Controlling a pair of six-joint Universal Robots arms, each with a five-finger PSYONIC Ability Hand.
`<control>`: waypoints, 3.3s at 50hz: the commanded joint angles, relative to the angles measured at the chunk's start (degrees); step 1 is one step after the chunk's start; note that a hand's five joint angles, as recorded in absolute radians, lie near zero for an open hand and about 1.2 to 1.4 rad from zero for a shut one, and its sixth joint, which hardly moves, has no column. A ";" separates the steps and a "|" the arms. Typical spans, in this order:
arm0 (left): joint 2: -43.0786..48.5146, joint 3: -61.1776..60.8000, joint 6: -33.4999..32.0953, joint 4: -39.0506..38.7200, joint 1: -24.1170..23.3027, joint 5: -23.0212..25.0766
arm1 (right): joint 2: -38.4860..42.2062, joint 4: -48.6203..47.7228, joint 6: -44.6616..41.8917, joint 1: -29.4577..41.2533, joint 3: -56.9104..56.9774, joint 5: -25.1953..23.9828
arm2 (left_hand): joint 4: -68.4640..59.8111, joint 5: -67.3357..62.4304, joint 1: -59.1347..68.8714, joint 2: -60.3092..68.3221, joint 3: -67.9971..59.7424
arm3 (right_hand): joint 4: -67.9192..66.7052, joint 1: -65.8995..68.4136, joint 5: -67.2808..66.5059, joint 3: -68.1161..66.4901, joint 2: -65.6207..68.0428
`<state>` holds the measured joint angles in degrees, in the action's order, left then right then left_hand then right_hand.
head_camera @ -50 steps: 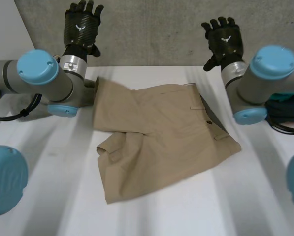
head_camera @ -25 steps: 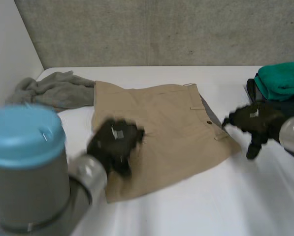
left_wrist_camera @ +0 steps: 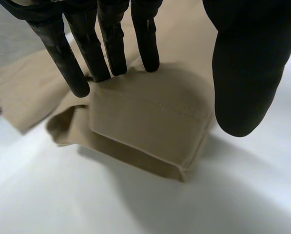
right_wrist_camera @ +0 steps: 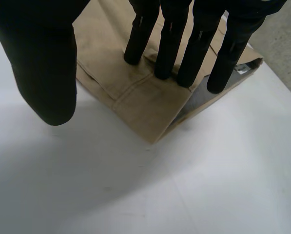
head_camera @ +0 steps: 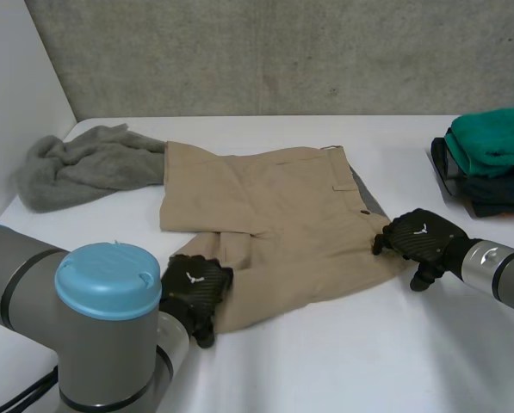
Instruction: Fold the laundry.
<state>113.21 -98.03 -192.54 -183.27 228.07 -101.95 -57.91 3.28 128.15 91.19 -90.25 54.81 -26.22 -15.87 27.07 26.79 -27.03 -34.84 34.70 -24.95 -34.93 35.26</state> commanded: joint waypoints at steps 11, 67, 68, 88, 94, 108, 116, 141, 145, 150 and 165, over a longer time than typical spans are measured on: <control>3.95 -0.84 -4.95 -7.71 2.47 -1.15 | 2.80 -8.38 5.26 4.34 2.27 0.91 | -19.78 -20.13 18.93 19.21 -18.97 | -16.62 16.75 -16.51 -16.53 16.20; -2.73 -6.56 -6.44 -3.76 1.06 1.67 | -8.62 1.55 13.35 3.29 -4.23 10.23 | -15.96 -16.31 15.11 15.39 -15.15 | -45.16 45.30 -45.05 -45.07 44.74; -2.29 -6.30 -6.44 -3.94 1.06 1.75 | -8.62 1.55 13.35 3.29 -4.32 10.23 | -15.96 -16.31 15.11 15.39 -15.15 | -45.16 45.30 -45.05 -45.07 44.74; 0.70 -3.75 -6.18 -3.94 2.99 5.80 | -8.00 0.58 13.26 3.47 -4.85 10.67 | -53.78 -54.13 52.93 53.21 -52.97 | -45.16 45.30 -45.05 -45.07 44.74; -6.67 -3.92 -6.97 0.26 1.94 5.80 | -12.39 6.72 11.25 3.64 -6.34 10.67 | -53.78 -54.13 52.93 53.21 -52.97 | -45.16 45.30 -45.05 -45.07 44.74; -21.97 -3.04 -6.27 33.95 -5.18 9.05 | -28.57 39.17 -14.07 1.27 -9.24 10.40 | -53.78 -54.13 52.93 53.21 -52.97 | -45.16 45.30 -45.05 -45.07 44.74; -19.18 0.37 -7.32 16.58 1.30 8.09 | -27.26 29.96 -7.14 1.27 -7.22 10.05 | -53.78 -54.13 52.93 53.21 -52.97 | -45.16 45.30 -45.05 -45.07 44.74; 34.35 54.16 -24.02 -13.51 14.86 7.99 | 15.89 -16.90 8.34 15.07 29.68 26.66 | -53.78 -54.13 52.93 53.21 -52.97 | -45.16 45.30 -45.05 -45.07 44.74; 40.15 58.91 -23.67 -18.78 14.86 10.36 | 22.31 -21.64 8.51 15.86 35.22 27.63 | -53.78 -54.13 52.93 53.21 -52.97 | -13.61 13.75 -13.50 -13.53 13.19; 40.78 58.22 -23.50 -23.35 14.16 10.72 | 23.47 -25.08 9.30 16.48 38.75 33.07 | 15.78 15.43 -16.63 -16.35 16.59 | 24.84 -24.70 24.95 24.93 -25.26; 13.81 25.80 -13.66 -23.72 10.91 10.37 | -0.80 2.32 23.27 12.44 13.45 25.97 | 16.22 15.87 -17.07 -16.79 17.03 | 20.92 -20.78 21.03 21.01 -21.34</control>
<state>138.20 -58.99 -212.10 -207.25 240.37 -91.54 -53.22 -7.85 145.24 106.64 -67.40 86.23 -11.56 -3.03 10.89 11.88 -12.30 -12.39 12.87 -2.76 -12.13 12.10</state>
